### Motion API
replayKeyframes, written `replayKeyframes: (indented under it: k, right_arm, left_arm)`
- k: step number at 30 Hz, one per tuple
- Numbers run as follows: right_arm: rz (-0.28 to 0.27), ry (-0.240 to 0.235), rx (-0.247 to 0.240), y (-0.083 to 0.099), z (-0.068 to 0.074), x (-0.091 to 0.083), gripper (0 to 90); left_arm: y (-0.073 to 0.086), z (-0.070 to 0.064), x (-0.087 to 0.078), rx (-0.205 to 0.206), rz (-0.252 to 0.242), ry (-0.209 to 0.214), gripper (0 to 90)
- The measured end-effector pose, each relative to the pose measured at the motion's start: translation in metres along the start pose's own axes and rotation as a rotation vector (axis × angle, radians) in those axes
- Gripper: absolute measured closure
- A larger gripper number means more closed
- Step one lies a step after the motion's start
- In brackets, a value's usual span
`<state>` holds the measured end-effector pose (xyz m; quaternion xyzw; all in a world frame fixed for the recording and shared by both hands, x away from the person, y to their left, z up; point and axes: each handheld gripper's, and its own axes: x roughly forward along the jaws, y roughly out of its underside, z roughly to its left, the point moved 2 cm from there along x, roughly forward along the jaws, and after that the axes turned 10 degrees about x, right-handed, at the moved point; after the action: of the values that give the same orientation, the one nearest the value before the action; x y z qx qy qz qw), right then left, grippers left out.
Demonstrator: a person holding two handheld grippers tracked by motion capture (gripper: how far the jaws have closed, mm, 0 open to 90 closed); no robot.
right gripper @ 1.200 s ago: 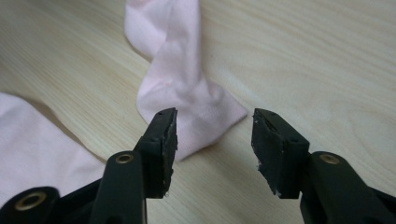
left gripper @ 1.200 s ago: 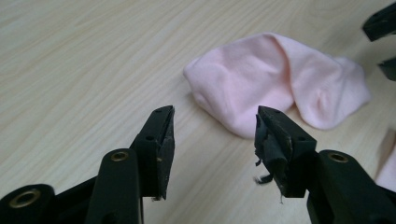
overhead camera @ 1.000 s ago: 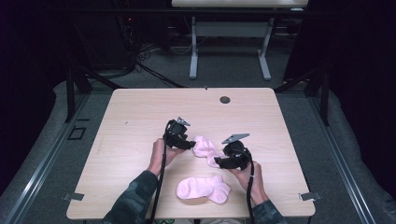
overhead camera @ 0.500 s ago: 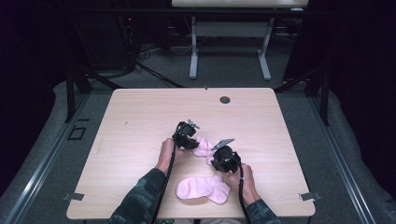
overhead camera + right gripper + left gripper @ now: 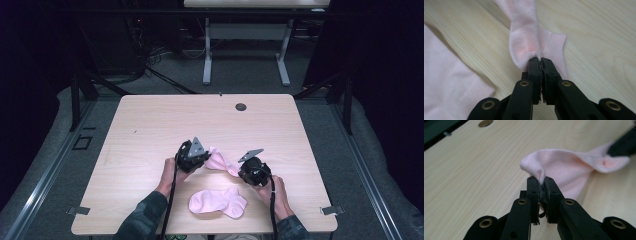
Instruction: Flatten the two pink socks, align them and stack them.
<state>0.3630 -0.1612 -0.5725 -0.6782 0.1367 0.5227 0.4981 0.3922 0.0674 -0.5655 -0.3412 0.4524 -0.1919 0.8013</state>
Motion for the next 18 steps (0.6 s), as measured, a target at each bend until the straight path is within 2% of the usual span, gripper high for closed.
replayKeyframes:
  k: [3,7,11,12,13,15,18]
  right_arm:
    - [0.016,-0.012,-0.008,0.004,0.0,0.001,86.6]
    - [0.015,-0.032,-0.005,0.006,-0.001,0.0,86.1]
    - [0.03,-0.03,-0.014,0.007,-0.004,-0.001,84.5]
    - [0.02,-0.033,-0.002,0.007,-0.003,0.0,83.4]
    - [0.027,-0.019,-0.01,0.007,-0.004,-0.001,82.4]
    - [0.021,-0.027,-0.006,0.009,-0.006,-0.001,79.8]
    - [0.022,-0.041,0.009,0.01,-0.006,-0.002,75.0]
  left_arm:
    - [0.007,-0.012,-0.007,0.017,0.02,0.04,82.4]
    - [0.016,-0.022,-0.015,-0.01,0.05,0.123,77.9]
    - [0.021,-0.03,-0.028,-0.012,0.072,0.18,71.8]
    - [0.022,-0.03,-0.031,-0.02,0.077,0.201,70.7]
    - [0.024,-0.03,-0.035,-0.042,0.075,0.222,69.0]
    - [0.029,-0.03,-0.043,-0.083,0.066,0.244,65.8]
    - [0.033,-0.025,-0.055,-0.167,0.047,0.24,60.6]
